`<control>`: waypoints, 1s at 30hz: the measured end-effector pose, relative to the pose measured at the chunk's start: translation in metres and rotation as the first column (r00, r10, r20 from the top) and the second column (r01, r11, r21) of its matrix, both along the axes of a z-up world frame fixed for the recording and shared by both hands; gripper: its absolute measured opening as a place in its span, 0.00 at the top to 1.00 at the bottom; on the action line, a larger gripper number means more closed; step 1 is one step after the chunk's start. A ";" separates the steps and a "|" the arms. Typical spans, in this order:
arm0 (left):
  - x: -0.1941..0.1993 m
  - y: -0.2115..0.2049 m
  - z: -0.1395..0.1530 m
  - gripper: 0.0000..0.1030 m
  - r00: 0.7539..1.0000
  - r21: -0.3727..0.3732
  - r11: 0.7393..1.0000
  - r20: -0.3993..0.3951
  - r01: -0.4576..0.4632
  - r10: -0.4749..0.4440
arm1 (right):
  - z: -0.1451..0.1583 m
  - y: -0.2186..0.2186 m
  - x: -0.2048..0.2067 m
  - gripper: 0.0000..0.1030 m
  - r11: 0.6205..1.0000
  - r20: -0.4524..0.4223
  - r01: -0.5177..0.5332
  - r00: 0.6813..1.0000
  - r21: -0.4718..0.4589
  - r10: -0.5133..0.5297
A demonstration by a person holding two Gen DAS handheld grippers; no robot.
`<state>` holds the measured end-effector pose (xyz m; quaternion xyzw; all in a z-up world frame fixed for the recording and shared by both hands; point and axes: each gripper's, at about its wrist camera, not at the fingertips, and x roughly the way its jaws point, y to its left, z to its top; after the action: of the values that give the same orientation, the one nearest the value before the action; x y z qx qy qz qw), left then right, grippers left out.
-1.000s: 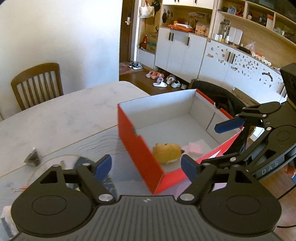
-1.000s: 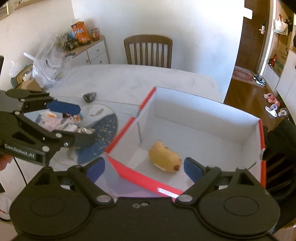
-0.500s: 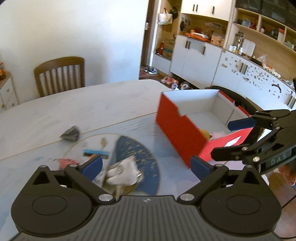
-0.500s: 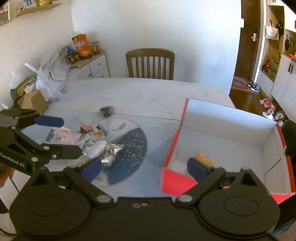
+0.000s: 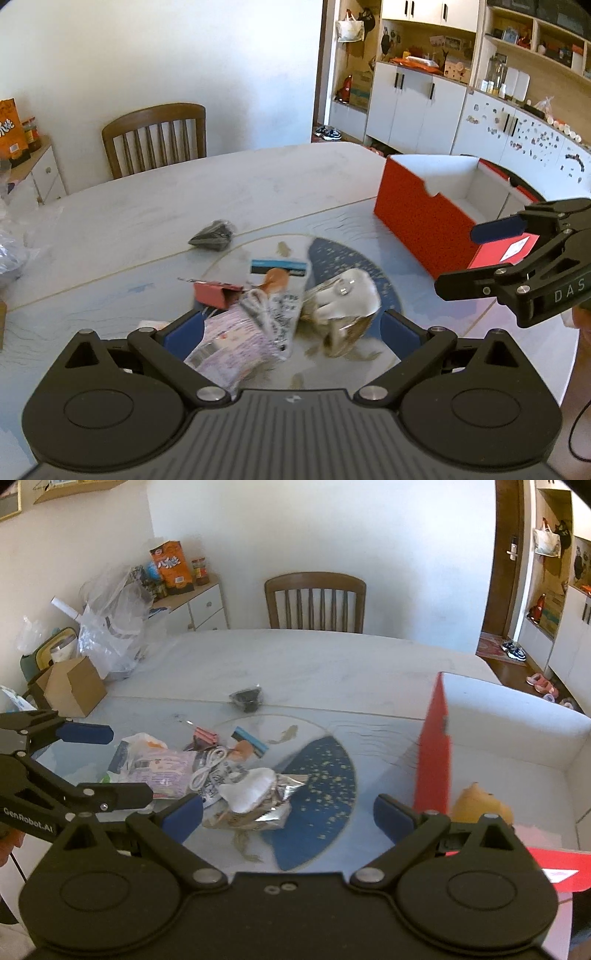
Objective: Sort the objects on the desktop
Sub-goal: 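Grasp the clear barcoded snack bag with the left tool while the right tool grasps the white plush toy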
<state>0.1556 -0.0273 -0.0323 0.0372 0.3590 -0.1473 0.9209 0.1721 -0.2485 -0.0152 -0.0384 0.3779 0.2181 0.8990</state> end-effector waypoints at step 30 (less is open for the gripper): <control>0.062 0.031 -0.066 0.01 0.968 0.127 0.962 -0.096 0.242 -0.231 | -0.052 0.063 0.035 0.17 0.993 -0.053 -0.031 0.998 -0.110 0.025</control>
<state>0.2176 0.0040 -0.0983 0.1371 0.3979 -0.2326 0.8768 0.2072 -0.1857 -0.0671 -0.0879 0.4120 0.2101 0.8822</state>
